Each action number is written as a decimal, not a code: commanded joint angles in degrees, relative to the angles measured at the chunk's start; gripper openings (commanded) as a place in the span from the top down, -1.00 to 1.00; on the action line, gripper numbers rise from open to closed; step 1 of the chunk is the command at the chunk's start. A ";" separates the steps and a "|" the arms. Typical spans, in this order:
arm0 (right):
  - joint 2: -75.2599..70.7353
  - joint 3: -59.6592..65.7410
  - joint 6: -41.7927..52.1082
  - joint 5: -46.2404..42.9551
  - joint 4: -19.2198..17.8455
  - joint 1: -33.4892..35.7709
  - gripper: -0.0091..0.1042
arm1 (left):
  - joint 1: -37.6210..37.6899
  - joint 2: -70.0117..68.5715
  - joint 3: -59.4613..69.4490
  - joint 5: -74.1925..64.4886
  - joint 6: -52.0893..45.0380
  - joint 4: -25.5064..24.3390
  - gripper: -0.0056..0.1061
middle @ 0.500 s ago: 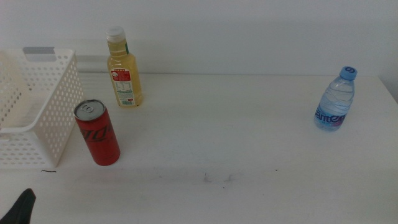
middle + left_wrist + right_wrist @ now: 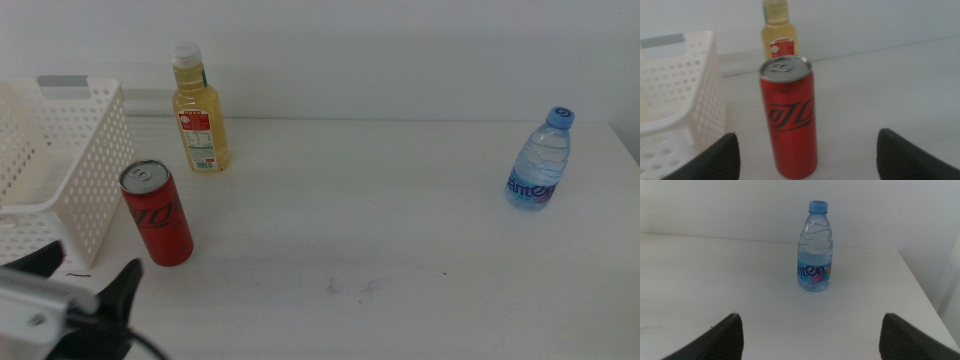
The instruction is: Use arms to grab the bottles and put them into the dustbin to the left of the table.
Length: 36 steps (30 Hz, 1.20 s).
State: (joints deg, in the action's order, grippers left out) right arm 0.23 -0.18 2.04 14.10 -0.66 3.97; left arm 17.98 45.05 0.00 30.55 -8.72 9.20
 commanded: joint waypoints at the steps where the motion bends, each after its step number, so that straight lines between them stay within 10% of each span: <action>1: -0.23 0.18 0.31 -0.43 -0.28 -0.42 -0.72 | 1.74 8.47 0.00 12.31 0.20 0.89 -0.78; 19: -0.23 0.18 0.31 -0.43 -0.28 -0.42 -0.72 | 1.98 25.46 0.00 23.75 4.44 -3.17 -0.78; 36: -0.23 0.18 0.31 -0.43 -0.28 -0.42 -0.72 | 1.85 27.96 -3.32 19.31 2.54 7.87 -0.78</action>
State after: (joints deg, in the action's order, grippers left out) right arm 0.23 -0.18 2.04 14.10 -0.66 3.97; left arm 19.56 72.27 -2.75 48.79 -5.52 15.40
